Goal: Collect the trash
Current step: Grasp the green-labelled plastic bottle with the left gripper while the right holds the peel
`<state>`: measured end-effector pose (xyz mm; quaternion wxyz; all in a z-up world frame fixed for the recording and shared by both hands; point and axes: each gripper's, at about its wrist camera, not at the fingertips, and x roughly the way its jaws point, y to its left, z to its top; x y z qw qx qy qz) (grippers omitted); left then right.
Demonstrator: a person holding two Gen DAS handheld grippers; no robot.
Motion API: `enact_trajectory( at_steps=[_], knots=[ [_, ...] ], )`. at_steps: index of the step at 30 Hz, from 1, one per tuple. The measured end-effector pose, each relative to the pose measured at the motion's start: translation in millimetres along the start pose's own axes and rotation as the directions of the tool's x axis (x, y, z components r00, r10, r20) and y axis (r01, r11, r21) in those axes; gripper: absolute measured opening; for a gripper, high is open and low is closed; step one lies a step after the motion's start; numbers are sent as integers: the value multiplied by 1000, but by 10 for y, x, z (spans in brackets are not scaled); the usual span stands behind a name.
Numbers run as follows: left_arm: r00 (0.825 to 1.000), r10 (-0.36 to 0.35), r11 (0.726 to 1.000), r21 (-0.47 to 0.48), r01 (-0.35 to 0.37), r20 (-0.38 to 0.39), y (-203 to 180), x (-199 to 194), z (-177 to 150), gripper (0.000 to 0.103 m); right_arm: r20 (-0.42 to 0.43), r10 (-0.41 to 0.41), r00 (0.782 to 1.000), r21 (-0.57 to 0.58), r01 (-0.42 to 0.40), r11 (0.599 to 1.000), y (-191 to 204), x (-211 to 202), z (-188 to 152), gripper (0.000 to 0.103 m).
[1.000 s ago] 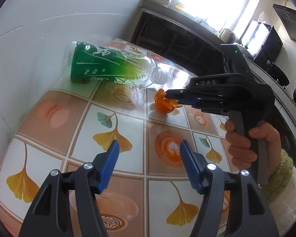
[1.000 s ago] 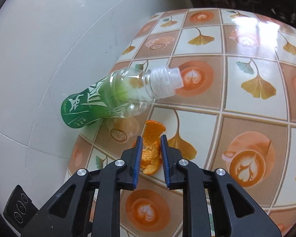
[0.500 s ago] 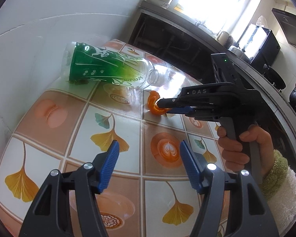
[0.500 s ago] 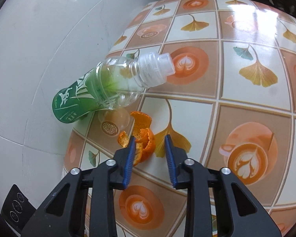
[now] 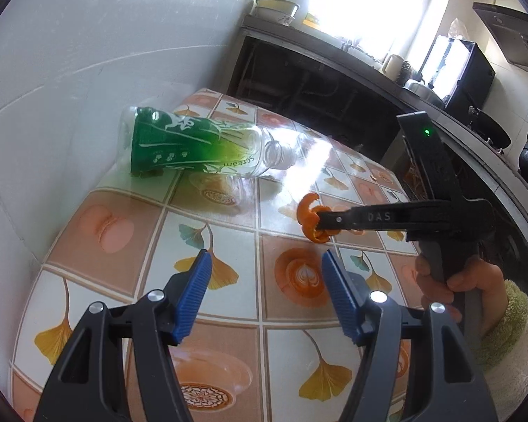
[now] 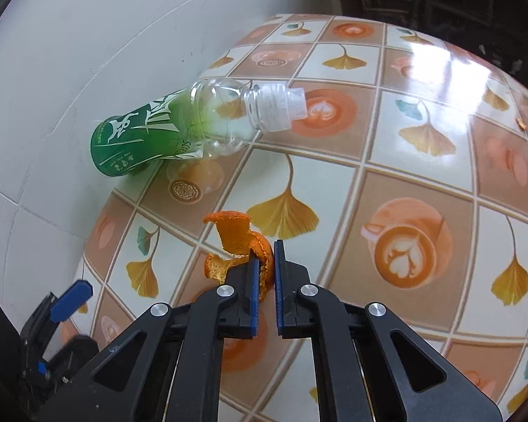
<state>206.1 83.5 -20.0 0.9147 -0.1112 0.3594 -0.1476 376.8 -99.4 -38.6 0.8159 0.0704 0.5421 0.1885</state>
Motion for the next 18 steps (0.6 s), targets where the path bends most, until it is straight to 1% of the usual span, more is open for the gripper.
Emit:
enact_trajectory(
  at_steps=[4,6,8,11,13,14,15,16,18],
  knots=[
    [998,35,994,100,-39,43,-96,-36,227,80,26,0,1000,32,-1,1000,-232,-318,-253,6],
    [995,53,988,137,-65,89,-133,-37,378,91,32,1,999,53,-3,999,-359,-448,-398,6],
    [993,68,983,165,-84,97,-145,35,570,94,29,14,999,77,-16,997,-473,-554,-558,6],
    [993,88,964,246,-105,79,-214,257,879,97,27,17,999,105,-20,994,-580,-686,-799,6],
    [996,91,942,321,-95,26,-273,520,1062,97,30,27,999,128,-31,991,-652,-744,-909,6],
    [994,108,929,356,-99,-4,-301,646,1127,97,33,33,999,139,-38,990,-691,-771,-956,6],
    [991,130,910,401,-103,-40,-321,799,1191,97,37,39,999,151,-44,988,-725,-799,-996,6],
    [986,147,889,448,-97,-79,-338,941,1220,97,40,45,998,159,-51,986,-741,-815,-1020,6],
    [969,207,825,556,-98,-137,-375,1211,1229,97,47,55,997,171,-62,983,-770,-834,-1058,6]
  ],
)
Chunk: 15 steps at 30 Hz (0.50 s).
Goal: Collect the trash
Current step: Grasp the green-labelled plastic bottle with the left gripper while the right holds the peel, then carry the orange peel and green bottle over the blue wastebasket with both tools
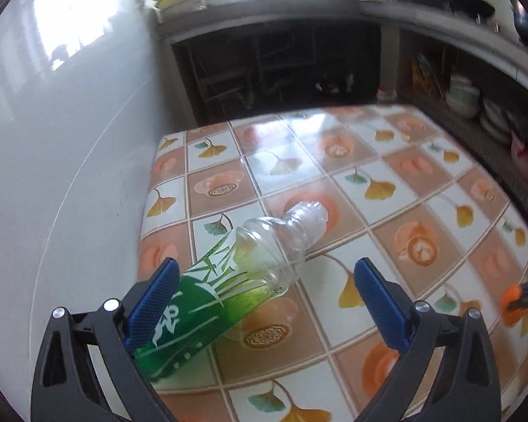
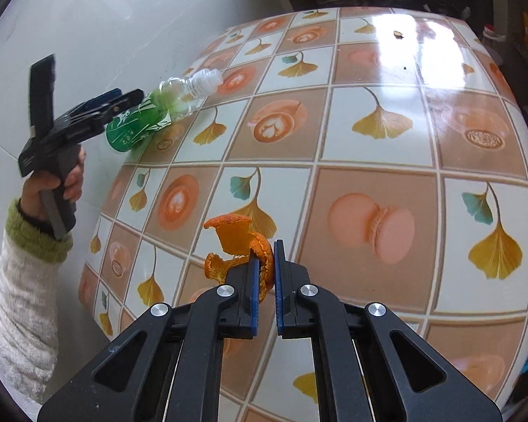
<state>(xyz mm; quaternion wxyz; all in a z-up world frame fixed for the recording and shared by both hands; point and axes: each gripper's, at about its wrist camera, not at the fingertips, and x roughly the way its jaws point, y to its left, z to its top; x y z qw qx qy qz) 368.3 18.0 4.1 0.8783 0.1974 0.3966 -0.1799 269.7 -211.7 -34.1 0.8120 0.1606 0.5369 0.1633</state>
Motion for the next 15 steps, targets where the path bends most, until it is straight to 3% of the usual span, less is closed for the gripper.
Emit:
enact_trajectory(
  at_steps=[2,6,11,15],
  knots=[
    [998,37,991,128,-30,-55,-95,169,9,97,4,7,1000,4,-7,1000,-14,-19,-22,6],
    [985,130,932,353,-83,-112,-240,446,-31,97,11,12,1000,8,-13,1000,-31,-32,-44,6],
    [962,184,932,348,-105,-200,-76,698,-12,96,16,35,999,19,-36,999,-74,-41,-68,6],
    [950,211,937,326,-128,-232,-16,790,-65,85,29,42,999,25,-42,999,-103,-76,-94,6]
  ],
)
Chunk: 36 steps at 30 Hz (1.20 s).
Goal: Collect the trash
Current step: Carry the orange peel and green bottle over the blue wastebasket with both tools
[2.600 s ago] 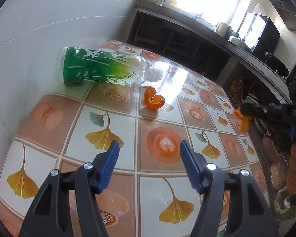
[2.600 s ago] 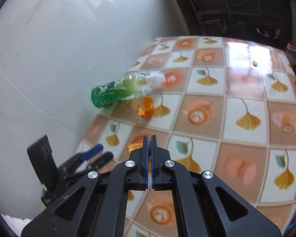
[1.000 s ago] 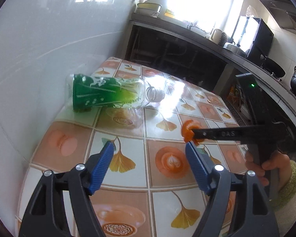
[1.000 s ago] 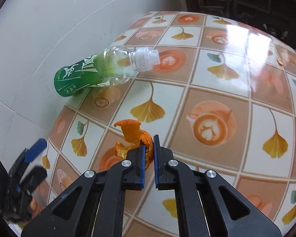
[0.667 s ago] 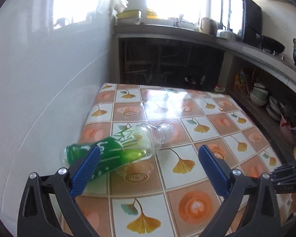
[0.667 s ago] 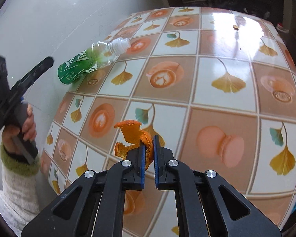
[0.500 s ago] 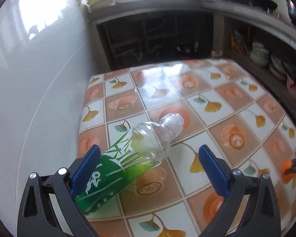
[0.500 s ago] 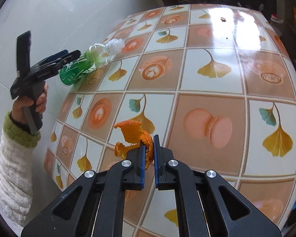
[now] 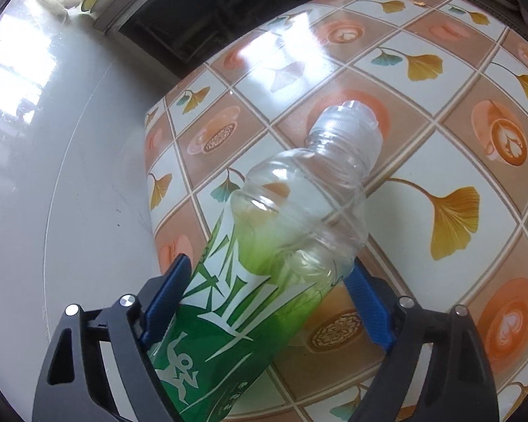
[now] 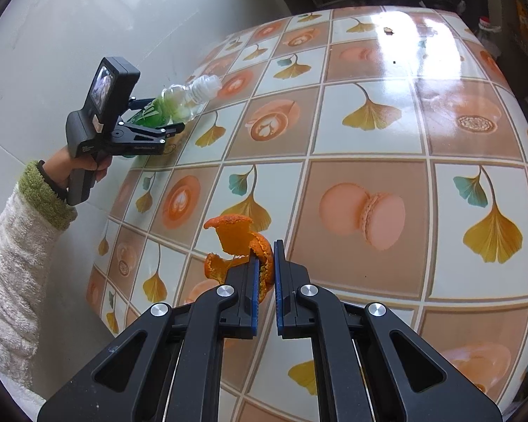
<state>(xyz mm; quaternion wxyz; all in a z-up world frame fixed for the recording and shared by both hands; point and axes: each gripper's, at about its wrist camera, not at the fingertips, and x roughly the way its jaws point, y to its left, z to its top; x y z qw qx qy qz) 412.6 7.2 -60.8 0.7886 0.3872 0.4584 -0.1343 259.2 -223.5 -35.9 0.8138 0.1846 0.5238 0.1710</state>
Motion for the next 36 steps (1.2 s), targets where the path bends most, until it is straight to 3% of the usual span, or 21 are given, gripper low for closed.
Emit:
enact_trajectory(
  at_steps=[4,9,17,22,36],
  knots=[
    [1000,3,1000,-19,-3,-2,-84,-63,-22,84,5,2,1000,19,-2,1000,-75,-51,-47,6],
    [999,-53,998,-22,53,8,-409,-345,-147,80,30,-7,1000,44,5,999,-171,-229,-170,6],
    [985,-125,992,14,124,122,-1250,-1149,-623,79,40,-28,999,106,24,994,-322,-460,-534,6],
    [968,-190,980,-28,197,165,-1590,-1455,-851,79,42,-47,998,155,40,987,-419,-549,-763,6],
    [973,-132,979,-126,158,190,-1917,-1669,-1059,78,43,-72,996,206,61,977,-510,-636,-971,6]
  ],
)
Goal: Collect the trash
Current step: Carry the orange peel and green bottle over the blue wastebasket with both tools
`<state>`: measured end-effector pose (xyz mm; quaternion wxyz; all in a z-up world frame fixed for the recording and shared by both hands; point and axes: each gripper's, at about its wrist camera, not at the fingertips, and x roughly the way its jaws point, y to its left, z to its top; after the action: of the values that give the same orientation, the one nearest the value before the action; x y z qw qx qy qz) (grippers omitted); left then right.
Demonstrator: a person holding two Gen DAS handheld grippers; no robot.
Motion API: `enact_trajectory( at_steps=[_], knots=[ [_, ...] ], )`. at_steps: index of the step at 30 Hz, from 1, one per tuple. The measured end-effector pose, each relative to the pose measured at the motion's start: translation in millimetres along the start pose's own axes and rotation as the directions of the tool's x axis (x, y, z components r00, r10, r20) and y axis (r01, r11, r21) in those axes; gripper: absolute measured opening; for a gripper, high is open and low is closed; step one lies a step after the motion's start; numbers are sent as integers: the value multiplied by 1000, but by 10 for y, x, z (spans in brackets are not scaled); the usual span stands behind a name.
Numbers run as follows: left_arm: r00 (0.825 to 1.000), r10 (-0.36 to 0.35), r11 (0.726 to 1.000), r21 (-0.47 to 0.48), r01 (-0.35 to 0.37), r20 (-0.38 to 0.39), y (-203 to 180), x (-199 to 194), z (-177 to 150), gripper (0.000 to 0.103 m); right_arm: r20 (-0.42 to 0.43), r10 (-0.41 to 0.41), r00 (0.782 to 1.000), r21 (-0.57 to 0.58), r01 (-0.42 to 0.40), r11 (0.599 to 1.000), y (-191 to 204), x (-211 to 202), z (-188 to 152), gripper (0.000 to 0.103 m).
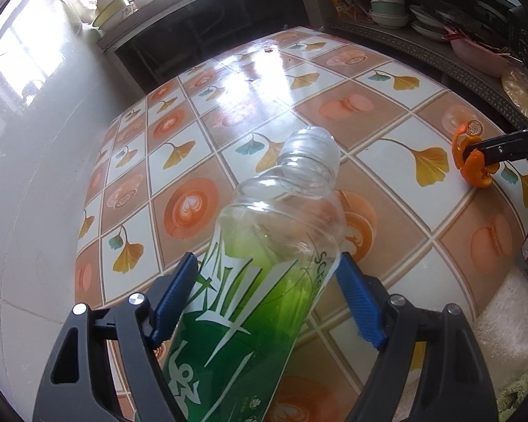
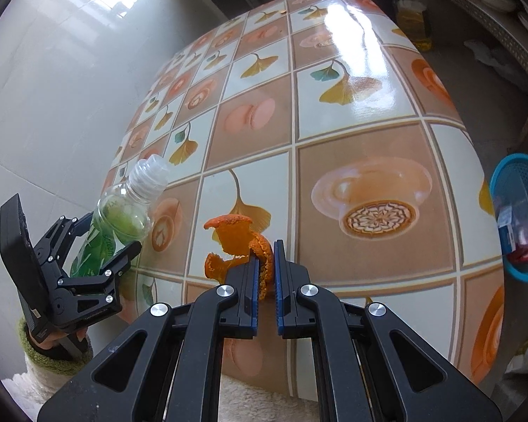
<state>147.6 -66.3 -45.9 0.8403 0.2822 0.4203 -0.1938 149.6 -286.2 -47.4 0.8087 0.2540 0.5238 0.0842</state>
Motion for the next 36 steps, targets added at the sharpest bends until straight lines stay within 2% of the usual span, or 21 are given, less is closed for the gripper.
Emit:
enact_trajectory(
  at_steps=[23,36],
  knots=[
    [999,35,998,-46,-33,26,43,-88,-63,78,-12,3,1000,-14,-3,1000,133,94,46,6],
    [996,42,998,-56,-38,76,46,-288,-14,78,1,32,999,-19,-32,999,153,-9,46,6]
  ],
)
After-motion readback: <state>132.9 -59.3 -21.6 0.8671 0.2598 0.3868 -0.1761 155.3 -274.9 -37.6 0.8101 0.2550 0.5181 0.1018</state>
